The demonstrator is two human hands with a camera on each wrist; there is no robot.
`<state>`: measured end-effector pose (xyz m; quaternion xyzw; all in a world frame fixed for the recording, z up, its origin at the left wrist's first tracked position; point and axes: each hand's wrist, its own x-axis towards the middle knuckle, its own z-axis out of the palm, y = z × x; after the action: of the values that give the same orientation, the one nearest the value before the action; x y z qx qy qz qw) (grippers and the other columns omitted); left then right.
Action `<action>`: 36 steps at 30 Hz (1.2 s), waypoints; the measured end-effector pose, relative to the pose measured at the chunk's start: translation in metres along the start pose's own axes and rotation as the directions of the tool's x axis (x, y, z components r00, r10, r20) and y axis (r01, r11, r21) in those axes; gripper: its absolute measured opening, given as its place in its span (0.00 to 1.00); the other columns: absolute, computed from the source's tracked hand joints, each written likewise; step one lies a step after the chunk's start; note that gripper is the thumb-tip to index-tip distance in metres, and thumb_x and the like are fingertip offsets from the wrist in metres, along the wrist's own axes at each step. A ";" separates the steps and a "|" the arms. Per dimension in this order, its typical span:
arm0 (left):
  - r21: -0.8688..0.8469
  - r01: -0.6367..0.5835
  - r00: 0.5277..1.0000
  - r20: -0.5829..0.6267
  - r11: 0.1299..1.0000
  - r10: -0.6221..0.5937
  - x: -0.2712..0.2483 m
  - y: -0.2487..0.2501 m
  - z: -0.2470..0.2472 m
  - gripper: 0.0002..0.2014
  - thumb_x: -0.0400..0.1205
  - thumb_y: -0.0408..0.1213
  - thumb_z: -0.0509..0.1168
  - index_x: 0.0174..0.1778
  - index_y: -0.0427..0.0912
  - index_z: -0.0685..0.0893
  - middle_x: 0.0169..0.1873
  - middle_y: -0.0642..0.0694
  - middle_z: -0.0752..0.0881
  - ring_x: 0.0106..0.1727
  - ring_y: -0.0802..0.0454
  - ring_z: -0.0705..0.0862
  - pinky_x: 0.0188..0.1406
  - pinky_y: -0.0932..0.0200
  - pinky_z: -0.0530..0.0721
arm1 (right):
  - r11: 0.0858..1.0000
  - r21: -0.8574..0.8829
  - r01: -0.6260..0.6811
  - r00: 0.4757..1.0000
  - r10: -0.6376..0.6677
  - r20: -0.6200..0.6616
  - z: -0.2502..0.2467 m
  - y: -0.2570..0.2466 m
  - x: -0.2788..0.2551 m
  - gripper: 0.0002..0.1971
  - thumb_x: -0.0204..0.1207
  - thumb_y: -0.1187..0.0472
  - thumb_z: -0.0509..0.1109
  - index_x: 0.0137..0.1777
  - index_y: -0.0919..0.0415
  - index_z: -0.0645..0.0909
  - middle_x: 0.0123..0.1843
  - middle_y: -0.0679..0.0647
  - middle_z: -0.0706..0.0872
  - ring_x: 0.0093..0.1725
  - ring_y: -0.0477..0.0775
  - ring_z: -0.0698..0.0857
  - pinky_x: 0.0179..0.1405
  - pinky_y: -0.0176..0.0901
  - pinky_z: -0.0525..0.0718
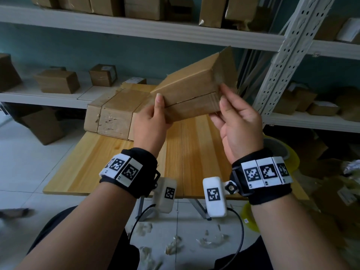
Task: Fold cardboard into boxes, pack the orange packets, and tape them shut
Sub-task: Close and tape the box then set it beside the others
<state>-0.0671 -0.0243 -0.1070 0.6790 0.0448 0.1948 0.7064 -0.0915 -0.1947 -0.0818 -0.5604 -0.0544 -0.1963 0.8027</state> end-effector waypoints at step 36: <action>0.240 -0.494 0.863 0.015 0.836 0.505 -0.005 0.002 -0.008 0.28 0.81 0.53 0.79 0.78 0.50 0.86 0.66 0.54 0.84 0.71 0.53 0.82 0.69 0.50 0.86 | 0.795 -0.605 -0.054 0.999 0.042 -0.034 -0.007 0.038 0.003 0.27 0.73 0.28 0.75 0.55 0.51 0.83 0.47 0.48 0.93 0.43 0.51 0.95 0.49 0.61 0.95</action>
<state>-0.0743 -0.0185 -0.1066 0.7409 -0.0937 0.3822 0.5442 -0.0752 -0.1904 -0.1171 -0.7869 0.0331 -0.1882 0.5868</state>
